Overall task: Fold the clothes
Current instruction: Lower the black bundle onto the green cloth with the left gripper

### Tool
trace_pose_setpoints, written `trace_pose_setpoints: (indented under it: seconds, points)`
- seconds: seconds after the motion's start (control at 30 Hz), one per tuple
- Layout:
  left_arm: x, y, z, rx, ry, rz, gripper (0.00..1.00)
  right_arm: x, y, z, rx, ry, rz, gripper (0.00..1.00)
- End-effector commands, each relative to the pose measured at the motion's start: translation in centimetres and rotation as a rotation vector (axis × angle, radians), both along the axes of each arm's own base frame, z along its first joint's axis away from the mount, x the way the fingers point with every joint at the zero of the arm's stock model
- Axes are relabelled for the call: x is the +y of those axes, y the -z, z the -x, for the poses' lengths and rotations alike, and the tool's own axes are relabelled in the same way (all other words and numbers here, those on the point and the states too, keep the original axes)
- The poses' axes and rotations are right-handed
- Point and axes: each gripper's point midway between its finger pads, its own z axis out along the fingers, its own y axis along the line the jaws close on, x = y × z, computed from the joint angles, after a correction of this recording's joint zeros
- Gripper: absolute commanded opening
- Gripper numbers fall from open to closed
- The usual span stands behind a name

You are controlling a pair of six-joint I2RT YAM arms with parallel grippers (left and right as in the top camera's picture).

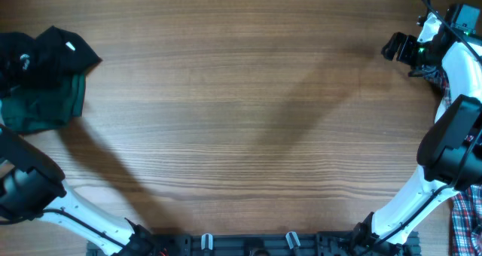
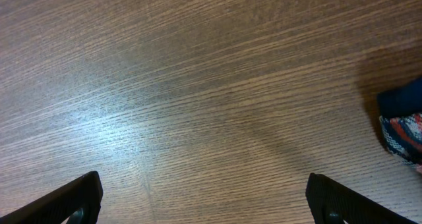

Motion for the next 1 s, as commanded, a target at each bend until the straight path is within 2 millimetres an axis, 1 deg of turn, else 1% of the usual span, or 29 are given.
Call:
trace_pose_setpoints:
  seconds: [0.0,0.03,0.1,0.13,0.17,0.2,0.23,0.27,0.3,0.47,0.5,0.6,0.7,0.73,0.77,0.8,0.83,0.87,0.9,0.93,0.97]
  points:
    - [0.0,-2.3,2.5,-0.004,-0.019,0.045,0.04,-0.1,-1.1,-0.3,-0.024,0.004,0.01,1.0]
    - [0.0,-3.2,3.2,-0.002,-0.029,0.047,0.04,-0.1,-1.1,-0.3,-0.024,0.004,0.01,1.0]
    - [0.1,-7.0,5.1,0.006,-0.076,-0.024,0.04,-0.1,-1.1,-0.3,-0.024,0.004,0.01,1.0]
    - [0.1,-8.2,6.0,0.023,-0.106,-0.053,0.04,-0.1,-1.1,-0.3,-0.024,0.004,0.009,1.0]
    - [0.2,-8.9,7.0,0.048,-0.136,-0.075,0.04,-0.1,-1.1,-0.3,-0.024,0.004,0.01,1.0]
    - [0.1,-8.6,8.1,0.1,-0.167,-0.077,0.04,-0.1,-1.1,-0.3,-0.024,0.004,0.01,1.0]
    - [0.1,-8.0,8.6,0.131,-0.179,-0.068,0.04,-0.1,-1.1,-0.3,-0.024,0.004,0.01,1.0]
    - [-0.1,-6.5,9.3,0.181,-0.186,-0.043,0.04,-0.1,-1.1,-0.3,-0.024,0.004,0.01,1.0]
    - [-0.5,-5.0,9.6,0.208,-0.183,-0.018,0.04,-0.1,-1.1,-0.3,-0.024,0.004,0.01,1.0]
    - [-1.5,-0.6,10.5,0.247,-0.179,0.016,0.04,-0.1,-1.1,-0.3,-0.024,0.004,0.01,1.0]
    - [-1.6,0.0,10.6,0.251,-0.178,0.02,0.04,-0.1,-1.1,-0.3,-0.024,0.004,0.01,1.0]
    - [-2.0,0.7,11.1,0.271,-0.176,0.036,0.04,-0.1,-1.1,-0.3,-0.024,0.004,0.01,1.0]
    - [-2.3,1.4,12.5,0.32,-0.193,0.071,0.04,-0.1,-1.1,-0.3,-0.024,0.004,0.01,1.0]
    - [-2.5,1.4,12.6,0.318,-0.189,0.084,0.04,-0.1,-1.1,-0.3,-0.024,0.004,0.009,1.0]
    - [-3.0,0.7,11.6,0.265,-0.133,0.093,0.04,-0.1,-1.1,-0.3,-0.024,0.004,0.01,1.0]
    - [-3.7,-0.5,10.0,0.181,-0.05,0.087,0.04,-0.1,-1.1,-0.3,-0.024,0.004,0.01,1.0]
    - [-4.8,-2.9,7.6,0.048,0.044,0.072,0.04,-0.1,-1.1,-0.3,-0.024,0.004,0.01,1.0]
    - [-5.4,-5.2,5.7,-0.054,0.104,0.035,0.04,-0.1,-1.1,-0.3,-0.024,0.004,0.01,1.0]
    - [-6.0,-8.0,3.3,-0.179,0.175,-0.035,0.04,-0.1,-1.1,-0.3,-0.024,0.004,0.01,1.0]
    - [-6.6,-10.4,1.4,-0.283,0.221,-0.079,0.04,-0.1,-1.1,-0.3,-0.024,0.004,0.01,1.0]
    - [-7.5,-13.2,-0.7,-0.403,0.242,-0.1,0.04,-0.1,-1.1,-0.3,-0.024,0.004,0.01,1.0]
